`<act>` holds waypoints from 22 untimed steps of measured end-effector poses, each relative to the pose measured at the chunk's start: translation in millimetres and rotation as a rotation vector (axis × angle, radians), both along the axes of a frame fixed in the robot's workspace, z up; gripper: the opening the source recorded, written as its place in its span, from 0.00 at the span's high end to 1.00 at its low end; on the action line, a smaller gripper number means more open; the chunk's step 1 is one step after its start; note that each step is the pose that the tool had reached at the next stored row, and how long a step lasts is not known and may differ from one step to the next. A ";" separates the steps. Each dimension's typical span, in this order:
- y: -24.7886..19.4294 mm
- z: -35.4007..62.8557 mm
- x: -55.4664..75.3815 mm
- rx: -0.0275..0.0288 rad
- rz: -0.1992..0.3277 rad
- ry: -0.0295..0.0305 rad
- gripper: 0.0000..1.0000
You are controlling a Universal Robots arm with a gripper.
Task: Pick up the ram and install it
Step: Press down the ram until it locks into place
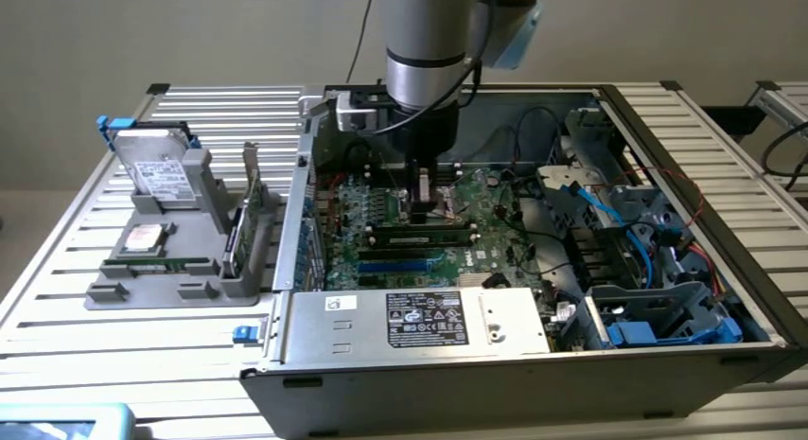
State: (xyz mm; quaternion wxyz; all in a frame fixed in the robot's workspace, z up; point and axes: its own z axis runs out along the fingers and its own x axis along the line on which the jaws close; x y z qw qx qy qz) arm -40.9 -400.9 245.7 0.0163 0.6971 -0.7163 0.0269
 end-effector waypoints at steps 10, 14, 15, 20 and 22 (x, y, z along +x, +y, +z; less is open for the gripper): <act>0.0 2.5 14.9 0.0008 0.000 0.0003 0.89; 0.0 2.5 15.0 0.0008 0.000 0.0007 0.89; 0.0 2.5 15.0 0.0007 0.000 0.0010 0.89; -0.1 2.5 15.0 0.0007 0.000 0.0015 0.89; 0.0 2.5 15.0 0.0007 0.000 0.0016 0.89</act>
